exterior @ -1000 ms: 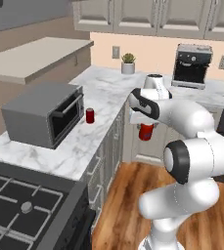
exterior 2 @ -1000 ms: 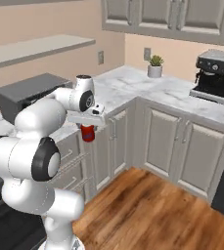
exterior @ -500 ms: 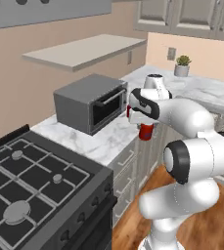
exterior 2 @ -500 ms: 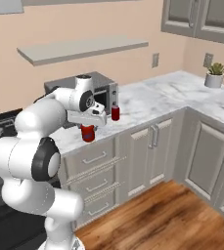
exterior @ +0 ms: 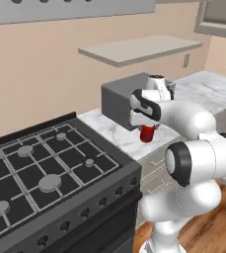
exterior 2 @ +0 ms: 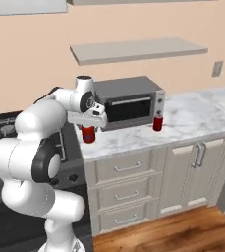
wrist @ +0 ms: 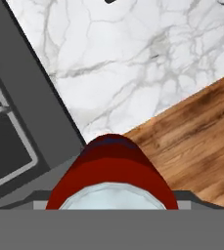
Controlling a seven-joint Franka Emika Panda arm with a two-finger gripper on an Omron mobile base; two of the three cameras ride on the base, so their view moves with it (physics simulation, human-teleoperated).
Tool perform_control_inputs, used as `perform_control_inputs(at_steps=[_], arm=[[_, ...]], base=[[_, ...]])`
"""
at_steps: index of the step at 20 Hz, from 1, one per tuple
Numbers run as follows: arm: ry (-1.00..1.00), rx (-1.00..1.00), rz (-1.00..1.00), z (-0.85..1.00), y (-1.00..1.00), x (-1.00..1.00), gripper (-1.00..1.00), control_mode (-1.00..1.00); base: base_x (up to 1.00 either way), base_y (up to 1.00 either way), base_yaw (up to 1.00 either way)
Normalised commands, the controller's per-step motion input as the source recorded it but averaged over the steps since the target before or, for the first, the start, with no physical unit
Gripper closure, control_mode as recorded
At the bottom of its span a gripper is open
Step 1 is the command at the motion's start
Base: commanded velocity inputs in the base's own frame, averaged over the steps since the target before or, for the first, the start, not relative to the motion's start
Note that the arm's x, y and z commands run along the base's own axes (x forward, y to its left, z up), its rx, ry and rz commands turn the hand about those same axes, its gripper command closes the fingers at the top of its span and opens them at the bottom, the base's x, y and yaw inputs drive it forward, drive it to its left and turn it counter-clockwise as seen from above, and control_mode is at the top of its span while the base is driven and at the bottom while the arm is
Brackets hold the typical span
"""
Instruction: Four empty soda cans are scattered around the kitchen. Gather all the cans and cluster them next to the stove for recycling.
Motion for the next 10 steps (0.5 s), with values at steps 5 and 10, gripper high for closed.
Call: perform_control_inputs(at_steps=[5,10], arm=[[0.0,0.0,0.0,0.0,0.0,0.0,1.0,1.0],[0.0,0.0,0.0,0.0,0.0,0.0,1.0,1.0]], base=[[0.06,-0.22,0.44],[0.07,-0.39,0.37]])
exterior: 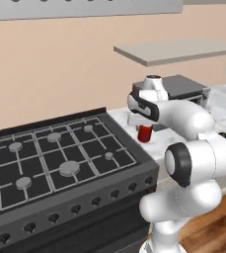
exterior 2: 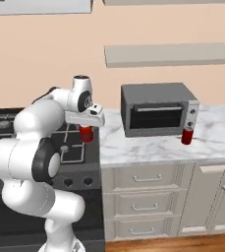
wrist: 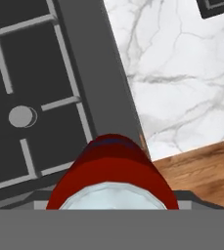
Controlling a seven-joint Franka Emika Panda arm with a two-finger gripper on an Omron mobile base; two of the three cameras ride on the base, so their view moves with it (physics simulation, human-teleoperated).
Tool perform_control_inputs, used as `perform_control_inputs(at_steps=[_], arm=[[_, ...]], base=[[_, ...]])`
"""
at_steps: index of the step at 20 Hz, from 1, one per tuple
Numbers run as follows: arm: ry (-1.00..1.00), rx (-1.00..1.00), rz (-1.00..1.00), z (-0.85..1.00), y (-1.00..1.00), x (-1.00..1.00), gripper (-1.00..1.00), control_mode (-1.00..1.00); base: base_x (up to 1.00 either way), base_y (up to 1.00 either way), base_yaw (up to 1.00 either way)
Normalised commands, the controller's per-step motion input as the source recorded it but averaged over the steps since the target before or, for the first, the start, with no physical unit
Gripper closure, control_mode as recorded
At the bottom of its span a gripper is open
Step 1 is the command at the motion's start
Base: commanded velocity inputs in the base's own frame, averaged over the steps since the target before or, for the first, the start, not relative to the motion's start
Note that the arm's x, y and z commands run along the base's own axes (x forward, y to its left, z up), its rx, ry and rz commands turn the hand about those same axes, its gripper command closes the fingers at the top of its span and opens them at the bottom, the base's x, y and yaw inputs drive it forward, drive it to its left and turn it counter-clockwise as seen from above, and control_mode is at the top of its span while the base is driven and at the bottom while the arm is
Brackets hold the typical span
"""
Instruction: Four empty soda cans are scattered around the kitchen. Gather all the cans and cluster them next to the stove for recycling.
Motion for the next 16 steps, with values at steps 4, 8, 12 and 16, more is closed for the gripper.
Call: perform_control_inputs(at_steps=[4,8,12,16], arm=[[0.0,0.0,0.0,0.0,0.0,0.0,1.0,1.0],[0.0,0.0,0.0,0.0,0.0,0.0,1.0,1.0],[0.0,0.0,0.0,0.0,0.0,0.0,1.0,1.0],[0.0,0.0,0.0,0.0,0.0,0.0,1.0,1.0]], base=[[0.03,-0.62,0.3],[-0.02,-0.77,0.26],[0.0,-0.68,0.26],[0.04,-0.08,0.18]])
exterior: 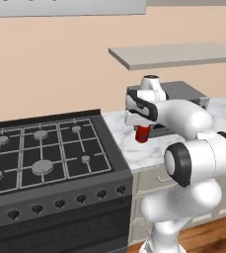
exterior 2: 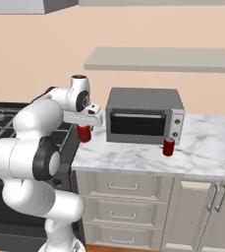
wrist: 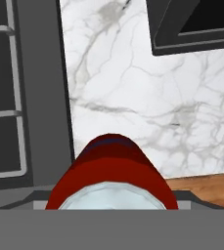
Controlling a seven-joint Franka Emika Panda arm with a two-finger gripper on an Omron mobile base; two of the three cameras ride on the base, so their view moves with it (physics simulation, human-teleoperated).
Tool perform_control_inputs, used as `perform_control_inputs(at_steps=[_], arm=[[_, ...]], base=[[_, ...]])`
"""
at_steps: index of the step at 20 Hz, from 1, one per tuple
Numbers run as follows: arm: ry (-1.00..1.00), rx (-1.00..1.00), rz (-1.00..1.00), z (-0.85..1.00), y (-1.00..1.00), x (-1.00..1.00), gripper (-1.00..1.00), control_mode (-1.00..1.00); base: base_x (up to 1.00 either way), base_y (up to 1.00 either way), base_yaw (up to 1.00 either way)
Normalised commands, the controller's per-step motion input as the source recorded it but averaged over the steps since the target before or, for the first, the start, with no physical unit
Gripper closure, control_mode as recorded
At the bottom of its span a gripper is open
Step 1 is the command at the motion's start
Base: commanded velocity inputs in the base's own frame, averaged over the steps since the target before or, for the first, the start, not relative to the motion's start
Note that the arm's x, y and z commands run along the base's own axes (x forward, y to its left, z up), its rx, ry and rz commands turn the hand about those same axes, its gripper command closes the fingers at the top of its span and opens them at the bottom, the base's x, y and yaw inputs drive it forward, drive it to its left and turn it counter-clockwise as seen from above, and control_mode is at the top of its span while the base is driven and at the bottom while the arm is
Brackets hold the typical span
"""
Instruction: Four empty soda cans are scattered around the kitchen. Gather all the cans and cluster them next to the stove for recycling.
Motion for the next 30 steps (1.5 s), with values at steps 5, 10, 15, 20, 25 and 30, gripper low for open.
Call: perform_control_inputs(at_steps=[5,10,15,20,25,30], arm=[[0.0,0.0,0.0,0.0,0.0,0.0,1.0,1.0],[0.0,0.0,0.0,-0.01,0.0,0.0,1.0,-1.0],[0.03,0.0,0.01,-0.16,0.0,0.08,1.0,-1.0],[0.0,0.0,0.0,-0.33,0.0,0.24,1.0,-1.0],[0.0,0.0,0.0,-0.37,0.04,0.26,1.0,-1.0],[-0.01,0.0,0.01,-0.3,0.08,0.22,1.0,-1.0]], base=[[0.02,0.0,0.11],[0.07,0.0,0.03],[0.0,0.0,0.0],[0.0,0.0,0.0],[0.0,0.0,0.0],[0.0,0.0,0.0]])
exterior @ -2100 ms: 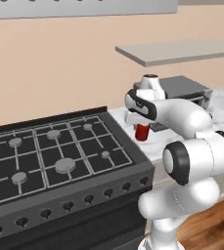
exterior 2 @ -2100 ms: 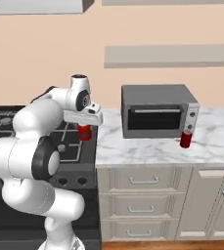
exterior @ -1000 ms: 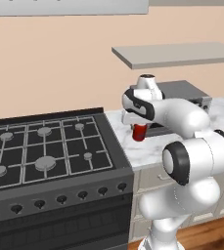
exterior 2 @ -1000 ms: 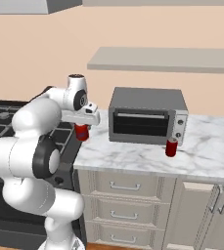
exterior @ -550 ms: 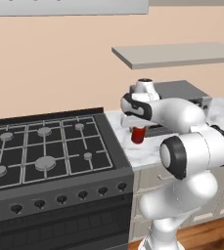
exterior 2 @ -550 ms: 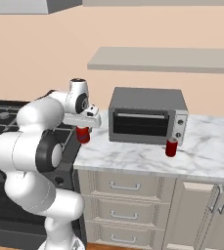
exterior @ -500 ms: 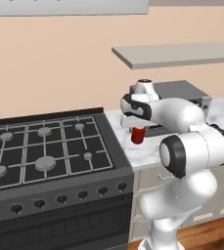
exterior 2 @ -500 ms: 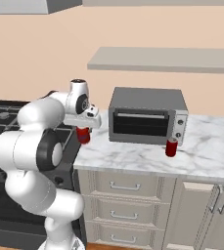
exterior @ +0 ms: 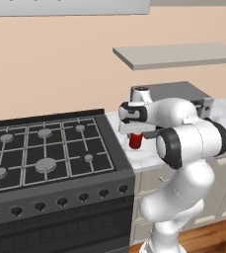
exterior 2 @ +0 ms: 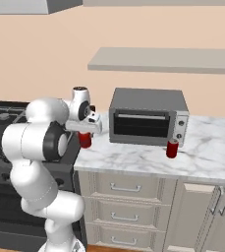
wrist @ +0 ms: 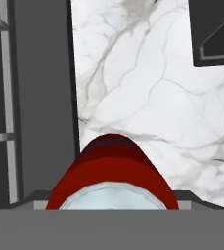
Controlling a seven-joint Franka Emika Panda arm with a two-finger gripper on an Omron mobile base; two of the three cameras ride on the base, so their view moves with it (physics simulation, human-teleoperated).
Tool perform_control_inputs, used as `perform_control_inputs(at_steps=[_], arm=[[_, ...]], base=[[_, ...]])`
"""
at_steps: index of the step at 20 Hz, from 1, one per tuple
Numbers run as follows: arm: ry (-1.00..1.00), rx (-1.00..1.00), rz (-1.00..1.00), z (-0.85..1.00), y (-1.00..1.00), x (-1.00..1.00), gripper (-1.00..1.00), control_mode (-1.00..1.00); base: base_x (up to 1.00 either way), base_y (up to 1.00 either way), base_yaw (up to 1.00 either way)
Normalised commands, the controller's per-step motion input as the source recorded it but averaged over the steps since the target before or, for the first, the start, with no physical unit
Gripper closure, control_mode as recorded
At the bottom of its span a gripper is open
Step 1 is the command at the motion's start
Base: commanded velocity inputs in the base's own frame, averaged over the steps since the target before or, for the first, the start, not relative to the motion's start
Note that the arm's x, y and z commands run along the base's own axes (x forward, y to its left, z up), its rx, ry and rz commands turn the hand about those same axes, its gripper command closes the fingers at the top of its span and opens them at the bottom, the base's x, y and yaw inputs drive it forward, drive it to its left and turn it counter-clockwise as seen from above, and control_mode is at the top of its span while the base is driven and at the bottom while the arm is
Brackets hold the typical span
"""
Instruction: Four empty soda cans are scattered around the kitchen. Gather all the cans and cluster them next to the stove for recycling.
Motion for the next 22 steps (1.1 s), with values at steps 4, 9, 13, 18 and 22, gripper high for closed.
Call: perform_control_inputs(at_steps=[4,9,13,18,22], arm=[[0.0,0.0,0.01,-0.28,0.0,0.2,1.0,-1.0],[0.0,0.0,0.0,-0.25,0.0,0.2,1.0,-1.0],[0.0,0.0,0.0,-0.22,0.0,0.16,1.0,-1.0],[0.0,0.0,0.0,-0.21,0.0,0.14,1.0,-1.0],[0.0,0.0,0.0,-0.2,0.0,0.1,1.0,-1.0]], base=[[0.0,0.0,0.0],[0.0,0.0,0.0],[0.0,0.0,0.0],[0.0,0.0,0.0],[0.0,0.0,0.0]])
